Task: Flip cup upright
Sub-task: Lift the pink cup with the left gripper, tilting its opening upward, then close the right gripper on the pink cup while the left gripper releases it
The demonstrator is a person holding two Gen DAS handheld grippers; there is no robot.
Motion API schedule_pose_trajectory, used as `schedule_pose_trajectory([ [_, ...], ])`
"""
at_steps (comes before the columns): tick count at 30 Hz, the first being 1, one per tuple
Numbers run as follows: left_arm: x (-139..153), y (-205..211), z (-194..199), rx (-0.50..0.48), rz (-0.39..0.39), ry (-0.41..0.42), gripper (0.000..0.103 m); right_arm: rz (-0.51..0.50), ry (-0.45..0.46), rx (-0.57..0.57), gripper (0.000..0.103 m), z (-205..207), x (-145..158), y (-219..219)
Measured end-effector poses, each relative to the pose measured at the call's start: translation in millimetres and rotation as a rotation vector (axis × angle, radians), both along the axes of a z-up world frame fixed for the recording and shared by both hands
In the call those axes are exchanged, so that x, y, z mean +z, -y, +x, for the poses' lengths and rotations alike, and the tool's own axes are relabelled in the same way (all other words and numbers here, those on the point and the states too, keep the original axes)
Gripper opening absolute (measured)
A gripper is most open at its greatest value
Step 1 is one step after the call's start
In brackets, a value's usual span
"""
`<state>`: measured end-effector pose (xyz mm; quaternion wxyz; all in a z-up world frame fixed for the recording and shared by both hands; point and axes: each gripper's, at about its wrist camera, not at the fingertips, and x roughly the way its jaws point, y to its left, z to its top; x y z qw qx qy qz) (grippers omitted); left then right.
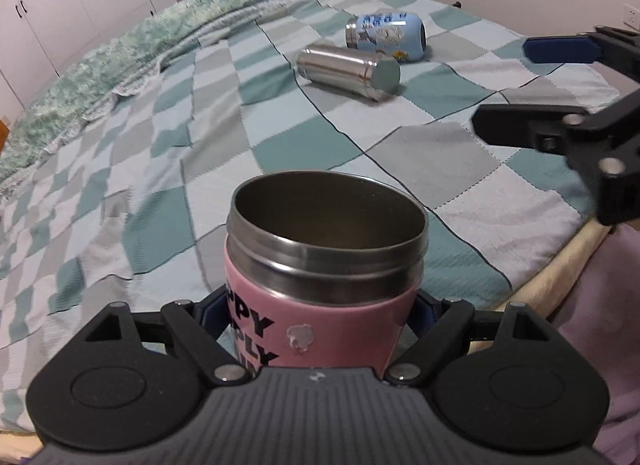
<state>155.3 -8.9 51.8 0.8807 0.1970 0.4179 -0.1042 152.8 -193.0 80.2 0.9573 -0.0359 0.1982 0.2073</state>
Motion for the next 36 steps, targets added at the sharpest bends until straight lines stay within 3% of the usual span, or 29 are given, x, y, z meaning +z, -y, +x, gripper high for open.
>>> schedule_pose_trajectory([
  [14,-28,0,61,0.030,-0.054,-0.013,0.086,-0.045,-0.068,-0.043,0.103,38,-28,9],
  [15,-27,0,60,0.025,-0.060,-0.007,0.088,-0.045,-0.069,-0.043,0.103,39,-28,8],
  [16,-24,-1,56,0.023,-0.067,0.019,0.101,-0.046,-0.069,-0.043,0.103,39,-28,7],
  [17,-19,-3,52,0.021,-0.074,0.055,0.103,-0.045,-0.068,-0.043,0.103,39,-27,6],
  [24,16,-24,18,0.045,-0.143,0.208,0.103,-0.050,-0.046,-0.029,0.103,29,-16,-7],
  [36,24,-93,-18,0.147,-0.189,0.295,0.103,-0.073,-0.075,-0.016,0.103,14,2,-70],
])
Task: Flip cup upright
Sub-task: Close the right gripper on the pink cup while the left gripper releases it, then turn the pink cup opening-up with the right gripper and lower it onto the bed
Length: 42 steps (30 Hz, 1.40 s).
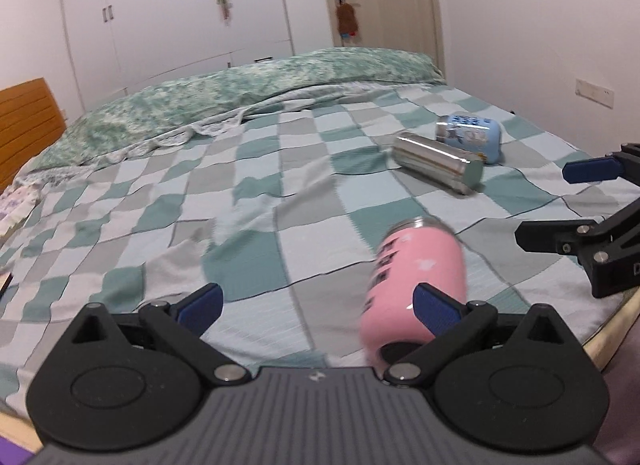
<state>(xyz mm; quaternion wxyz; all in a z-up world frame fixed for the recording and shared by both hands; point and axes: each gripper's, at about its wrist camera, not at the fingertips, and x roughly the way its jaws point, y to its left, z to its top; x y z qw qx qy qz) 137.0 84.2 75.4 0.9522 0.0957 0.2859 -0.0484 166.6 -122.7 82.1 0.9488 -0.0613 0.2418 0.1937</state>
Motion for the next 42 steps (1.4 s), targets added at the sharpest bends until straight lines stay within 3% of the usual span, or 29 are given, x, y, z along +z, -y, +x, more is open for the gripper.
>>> schedule_pose_trajectory([
  [9,-16,-47,-5,0.051,-0.016,0.005,0.103,0.049,-0.183,-0.087,0.103,29,-12,-58],
  [14,-25,-66,0,0.056,-0.044,0.004,0.103,0.114,-0.348,-0.198,0.103,60,-29,-79],
  [18,-33,-74,8,0.071,-0.047,-0.005,0.103,0.129,-0.410,-0.244,0.103,76,-44,-90],
  [21,-38,-79,12,0.071,-0.053,-0.015,0.103,0.081,-0.400,-0.205,0.103,79,-48,-100],
  [27,-44,-82,13,0.066,-0.075,-0.021,0.103,-0.150,-0.364,0.088,0.103,81,-39,-117],
  [30,-47,-82,12,0.062,-0.079,-0.023,0.103,-0.247,-0.369,0.202,0.097,79,-33,-124],
  [33,-49,-84,11,0.061,-0.088,-0.027,0.103,-0.302,-0.369,0.246,0.093,74,-30,-130],
  [36,-49,-86,11,0.065,-0.091,-0.026,0.103,-0.280,-0.378,0.219,0.093,75,-29,-130],
  [42,-50,-91,10,0.076,-0.097,-0.025,0.103,-0.109,-0.466,0.092,0.095,104,-30,-122],
])
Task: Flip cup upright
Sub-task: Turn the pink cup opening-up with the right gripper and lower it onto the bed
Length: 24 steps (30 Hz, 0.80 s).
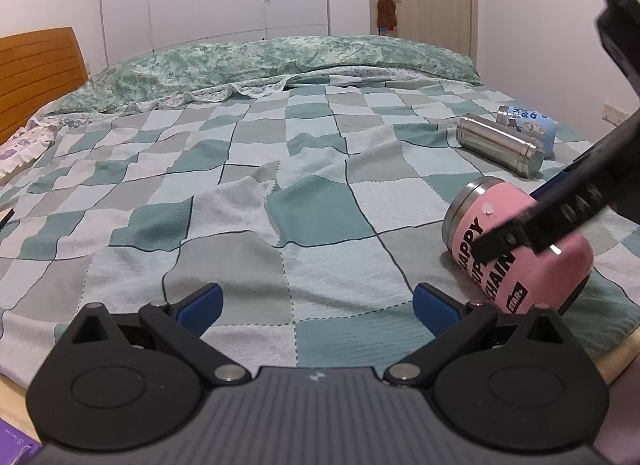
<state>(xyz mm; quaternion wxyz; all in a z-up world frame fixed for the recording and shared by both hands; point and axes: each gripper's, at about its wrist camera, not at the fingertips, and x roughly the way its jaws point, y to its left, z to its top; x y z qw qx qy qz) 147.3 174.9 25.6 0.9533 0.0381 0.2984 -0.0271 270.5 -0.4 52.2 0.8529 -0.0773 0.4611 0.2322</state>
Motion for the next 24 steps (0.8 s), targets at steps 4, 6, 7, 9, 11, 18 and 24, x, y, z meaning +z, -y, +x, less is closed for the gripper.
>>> schedule_pose_trajectory([
  [4,-2,-4,0,0.008,-0.007,-0.006,0.103,0.009,-0.061,-0.069,0.093,18,-12,-4],
  [6,-3,-5,0,0.011,-0.011,-0.009,0.103,0.008,-0.087,-0.091,0.089,23,-16,-5],
  [7,-4,-6,0,0.012,-0.013,-0.010,0.103,0.010,-0.100,-0.097,0.086,25,-19,-5],
  [9,-4,-7,-1,0.011,-0.017,-0.008,0.103,0.035,-0.120,-0.103,0.085,28,-20,-1],
  [11,-4,-8,-1,0.007,-0.021,-0.005,0.103,0.073,-0.123,-0.103,0.085,27,-19,5],
  [18,-4,-8,-3,-0.003,-0.027,0.003,0.103,0.204,0.113,-0.071,0.084,-13,0,26],
  [24,0,-10,-10,-0.002,-0.032,0.022,0.103,0.309,0.363,-0.012,0.084,-38,16,18],
])
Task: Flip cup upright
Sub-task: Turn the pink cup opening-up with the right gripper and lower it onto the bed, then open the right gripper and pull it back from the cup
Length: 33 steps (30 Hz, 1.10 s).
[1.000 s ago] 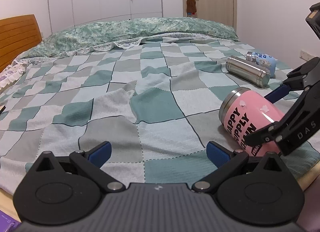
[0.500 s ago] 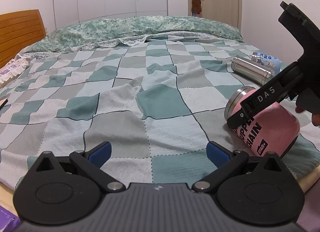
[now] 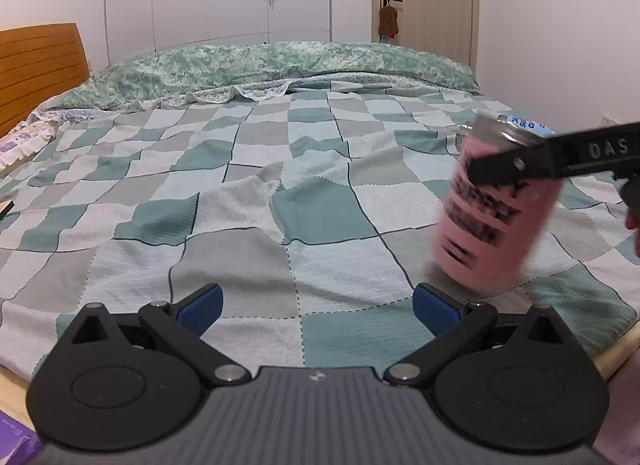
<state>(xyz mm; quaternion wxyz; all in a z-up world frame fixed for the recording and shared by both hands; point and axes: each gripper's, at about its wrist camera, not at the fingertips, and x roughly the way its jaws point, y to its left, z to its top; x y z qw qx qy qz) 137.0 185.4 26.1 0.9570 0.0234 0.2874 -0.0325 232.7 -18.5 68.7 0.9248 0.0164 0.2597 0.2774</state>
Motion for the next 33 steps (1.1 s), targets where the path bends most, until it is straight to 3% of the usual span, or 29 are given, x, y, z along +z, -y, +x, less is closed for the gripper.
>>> schedule_pose_trajectory([
  [4,3,-3,-3,0.014,-0.001,0.008,0.103,-0.009,0.134,0.003,0.084,4,9,-25],
  [9,5,-7,-5,0.032,-0.007,0.016,0.103,-0.090,0.213,0.023,0.084,15,-1,-63],
  [11,4,-8,-5,0.037,-0.006,0.014,0.103,-0.138,0.223,0.036,0.084,15,-11,-75],
  [13,3,-8,-4,0.038,-0.003,0.011,0.103,-0.182,0.169,0.040,0.084,21,-28,-83],
  [16,1,-9,-4,0.042,0.000,0.006,0.103,-0.170,0.218,0.037,0.084,14,-33,-82],
  [19,1,-9,-4,0.049,0.007,0.004,0.103,-0.155,0.189,0.041,0.085,15,-30,-76],
  [22,3,-9,-7,0.054,0.002,0.014,0.103,-0.059,0.212,0.027,0.103,4,-20,-55],
  [26,9,0,-14,0.048,0.001,0.033,0.103,0.038,0.309,0.027,0.103,-26,1,-19],
  [33,25,40,-35,-0.011,-0.018,0.107,0.103,0.017,0.417,0.007,0.103,-78,19,53],
])
